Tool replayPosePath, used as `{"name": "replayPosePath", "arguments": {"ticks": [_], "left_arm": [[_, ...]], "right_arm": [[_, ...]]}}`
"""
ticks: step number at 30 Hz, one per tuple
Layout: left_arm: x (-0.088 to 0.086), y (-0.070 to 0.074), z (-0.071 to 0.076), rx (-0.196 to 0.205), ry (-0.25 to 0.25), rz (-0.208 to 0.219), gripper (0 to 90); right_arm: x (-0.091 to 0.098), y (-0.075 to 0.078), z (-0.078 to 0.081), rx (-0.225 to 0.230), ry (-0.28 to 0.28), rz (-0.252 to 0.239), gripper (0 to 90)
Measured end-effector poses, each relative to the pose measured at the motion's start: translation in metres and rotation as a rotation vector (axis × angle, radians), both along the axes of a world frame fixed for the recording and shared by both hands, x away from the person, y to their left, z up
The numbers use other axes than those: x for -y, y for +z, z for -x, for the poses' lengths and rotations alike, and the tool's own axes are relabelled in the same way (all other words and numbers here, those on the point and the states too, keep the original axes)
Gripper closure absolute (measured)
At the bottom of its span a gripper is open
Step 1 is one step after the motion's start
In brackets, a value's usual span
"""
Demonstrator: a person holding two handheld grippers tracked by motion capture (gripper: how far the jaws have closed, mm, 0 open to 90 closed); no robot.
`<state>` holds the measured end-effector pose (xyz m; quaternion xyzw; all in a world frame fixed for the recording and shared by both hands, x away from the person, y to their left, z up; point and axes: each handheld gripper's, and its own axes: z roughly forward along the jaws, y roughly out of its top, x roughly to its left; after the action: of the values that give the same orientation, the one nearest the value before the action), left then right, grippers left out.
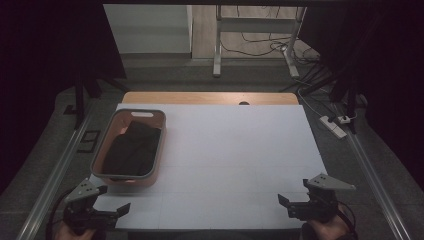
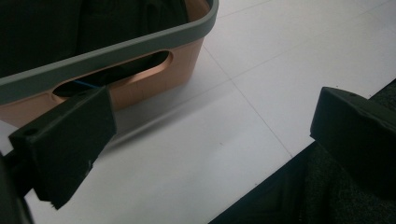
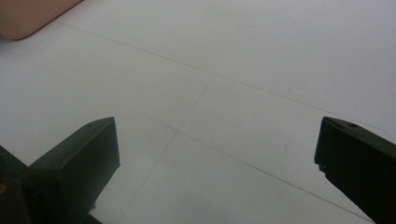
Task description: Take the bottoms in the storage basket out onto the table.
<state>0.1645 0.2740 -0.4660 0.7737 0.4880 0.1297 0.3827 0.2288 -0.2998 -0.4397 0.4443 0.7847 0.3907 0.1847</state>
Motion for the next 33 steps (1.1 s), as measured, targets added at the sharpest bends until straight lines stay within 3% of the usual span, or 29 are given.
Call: {"name": "replayPosePath", "arguments": {"ticks": [5,10,25,33], "left_arm": [[-0.0019,-0.0003,-0.0002,-0.004,0.002,0.018,0.0],[-0.0009,-0.0005,-0.001,-0.012,-0.001,0.011,0.0],[0.0001,-0.001,-0.0029,-0.029,0.008,-0.001,0.0],[0.001,0.0019,-0.0018,-0.002,0.004,0.002,0.0]], "right_arm": [[-0.0014,-0.0009,-0.0016,-0.015,0.013,0.003,0.0],[-0.0038,-0.001,-0.0011,-0.011,0.027,0.025,0.0],[-0.0051,-0.0011,-0.0008,-0.019,0.064,0.03,0.0],[-0.0066,-0.0015,-0.0011,-0.023,0.076,0.042,0.0]]}}
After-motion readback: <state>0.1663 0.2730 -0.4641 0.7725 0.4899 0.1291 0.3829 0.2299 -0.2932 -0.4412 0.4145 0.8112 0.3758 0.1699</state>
